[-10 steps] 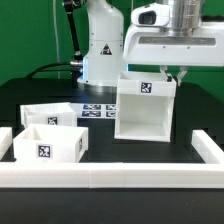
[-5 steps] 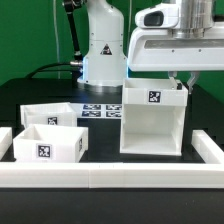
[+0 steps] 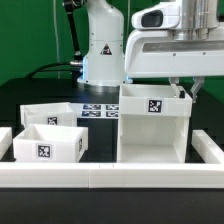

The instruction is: Assemble drawer

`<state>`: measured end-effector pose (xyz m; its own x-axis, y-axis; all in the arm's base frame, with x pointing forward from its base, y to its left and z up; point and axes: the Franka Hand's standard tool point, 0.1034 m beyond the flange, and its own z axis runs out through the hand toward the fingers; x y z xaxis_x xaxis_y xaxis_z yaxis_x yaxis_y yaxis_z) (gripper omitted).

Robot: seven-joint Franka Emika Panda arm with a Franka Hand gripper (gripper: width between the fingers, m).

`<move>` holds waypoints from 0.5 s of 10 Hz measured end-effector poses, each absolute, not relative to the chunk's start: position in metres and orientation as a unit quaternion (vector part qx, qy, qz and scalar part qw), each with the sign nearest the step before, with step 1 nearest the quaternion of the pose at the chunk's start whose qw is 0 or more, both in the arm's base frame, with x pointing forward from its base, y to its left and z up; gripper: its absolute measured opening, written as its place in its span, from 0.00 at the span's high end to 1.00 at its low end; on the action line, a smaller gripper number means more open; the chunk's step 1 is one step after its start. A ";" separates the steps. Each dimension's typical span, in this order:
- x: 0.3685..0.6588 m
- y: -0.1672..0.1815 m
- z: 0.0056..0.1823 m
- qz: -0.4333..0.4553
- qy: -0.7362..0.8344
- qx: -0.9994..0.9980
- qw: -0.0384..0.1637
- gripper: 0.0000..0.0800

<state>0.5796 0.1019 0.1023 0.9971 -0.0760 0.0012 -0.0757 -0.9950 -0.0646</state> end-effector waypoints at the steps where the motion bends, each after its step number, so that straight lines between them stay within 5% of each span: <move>1: 0.581 0.100 0.103 -0.004 0.037 -0.999 0.032 0.95; 5: 0.581 0.103 0.103 -0.002 0.098 -0.995 0.034 0.95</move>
Offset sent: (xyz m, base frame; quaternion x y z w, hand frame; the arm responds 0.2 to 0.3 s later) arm 0.0000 0.0000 0.0000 0.0000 0.0000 0.1296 0.9916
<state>0.5806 0.1032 0.1028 0.9808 -0.1952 -0.0032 -0.1950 -0.9785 -0.0678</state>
